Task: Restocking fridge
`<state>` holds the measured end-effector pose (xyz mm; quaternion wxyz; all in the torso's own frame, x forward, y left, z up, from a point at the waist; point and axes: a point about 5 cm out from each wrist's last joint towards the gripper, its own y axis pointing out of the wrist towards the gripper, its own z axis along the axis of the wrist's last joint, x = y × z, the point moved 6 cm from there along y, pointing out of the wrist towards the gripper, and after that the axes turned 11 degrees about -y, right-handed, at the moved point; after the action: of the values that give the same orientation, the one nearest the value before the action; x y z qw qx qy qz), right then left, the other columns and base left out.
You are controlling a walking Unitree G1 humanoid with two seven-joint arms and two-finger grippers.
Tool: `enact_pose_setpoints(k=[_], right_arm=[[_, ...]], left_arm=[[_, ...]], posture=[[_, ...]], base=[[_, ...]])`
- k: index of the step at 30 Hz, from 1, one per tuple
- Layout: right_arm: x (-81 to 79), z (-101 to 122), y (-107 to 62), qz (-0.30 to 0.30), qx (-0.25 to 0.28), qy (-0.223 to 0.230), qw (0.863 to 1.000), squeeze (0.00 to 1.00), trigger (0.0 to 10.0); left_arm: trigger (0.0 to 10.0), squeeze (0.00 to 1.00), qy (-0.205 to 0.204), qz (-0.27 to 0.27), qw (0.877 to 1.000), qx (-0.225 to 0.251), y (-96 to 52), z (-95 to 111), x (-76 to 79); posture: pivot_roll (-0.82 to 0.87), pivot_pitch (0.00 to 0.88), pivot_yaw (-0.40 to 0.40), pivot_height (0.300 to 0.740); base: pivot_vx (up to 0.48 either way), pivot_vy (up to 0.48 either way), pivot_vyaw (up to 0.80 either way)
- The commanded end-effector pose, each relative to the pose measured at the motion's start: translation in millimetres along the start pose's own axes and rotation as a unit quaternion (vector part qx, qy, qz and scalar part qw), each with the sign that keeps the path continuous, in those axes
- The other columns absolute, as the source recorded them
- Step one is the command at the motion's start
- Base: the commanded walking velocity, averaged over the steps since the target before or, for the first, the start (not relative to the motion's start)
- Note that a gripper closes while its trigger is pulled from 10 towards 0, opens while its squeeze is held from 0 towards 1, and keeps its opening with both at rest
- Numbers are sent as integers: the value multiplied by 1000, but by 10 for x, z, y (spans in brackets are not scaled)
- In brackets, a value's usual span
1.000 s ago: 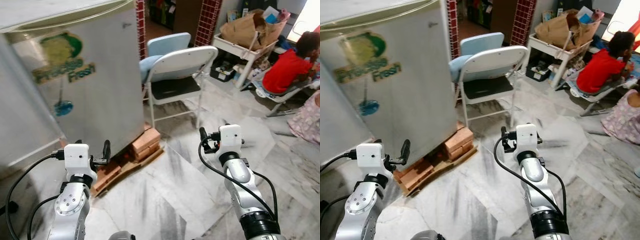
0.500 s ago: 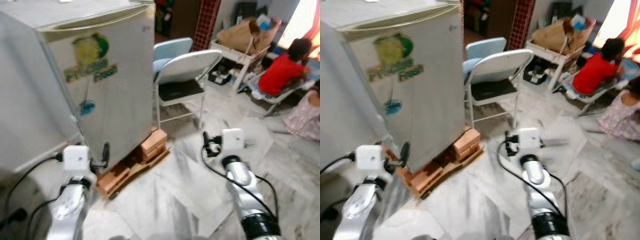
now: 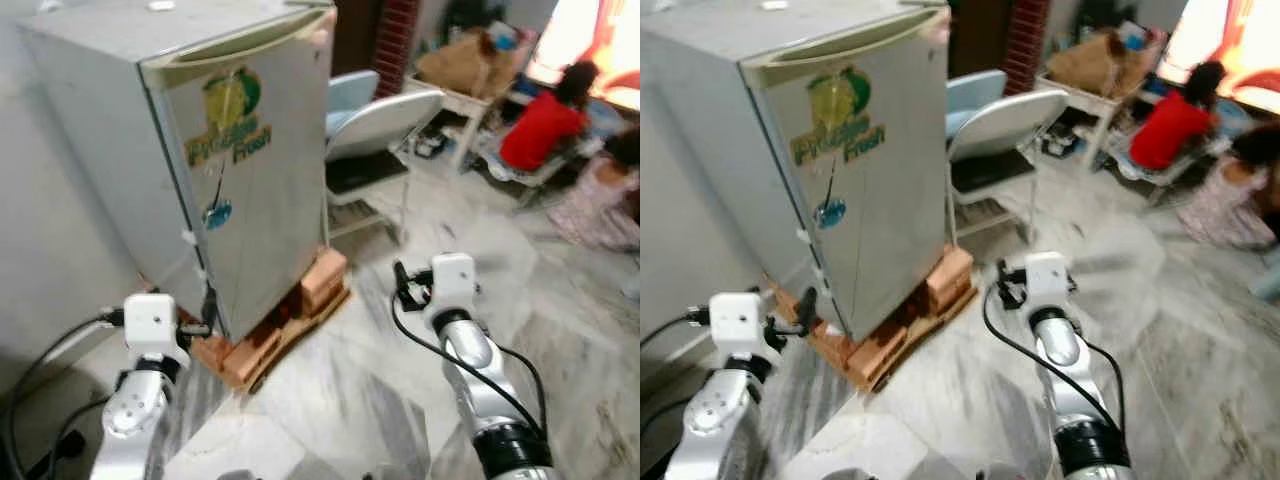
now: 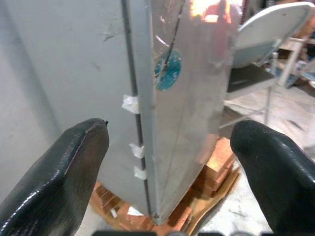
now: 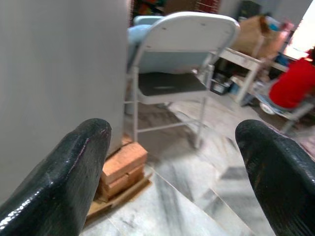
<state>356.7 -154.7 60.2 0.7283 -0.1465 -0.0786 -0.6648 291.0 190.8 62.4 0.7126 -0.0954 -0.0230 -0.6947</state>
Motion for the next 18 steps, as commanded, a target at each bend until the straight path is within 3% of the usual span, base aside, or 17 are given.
enact_pose_setpoints(k=[1, 18], right_arm=[[169, -9, -15, -23, 1, -8, 1000, 0, 10000], [234, 93, 8, -38, 22, -15, 999, 0, 10000]], left_arm=[[10000, 0, -7, -21, 1000, 1, 20, -17, 162], [10000, 0, 0, -10, 1000, 8, 38, 16, 84]], posture=[[1, 0, -10, 740], [5, 0, -14, 740]], base=[[0, 480, -656], [0, 480, -776]])
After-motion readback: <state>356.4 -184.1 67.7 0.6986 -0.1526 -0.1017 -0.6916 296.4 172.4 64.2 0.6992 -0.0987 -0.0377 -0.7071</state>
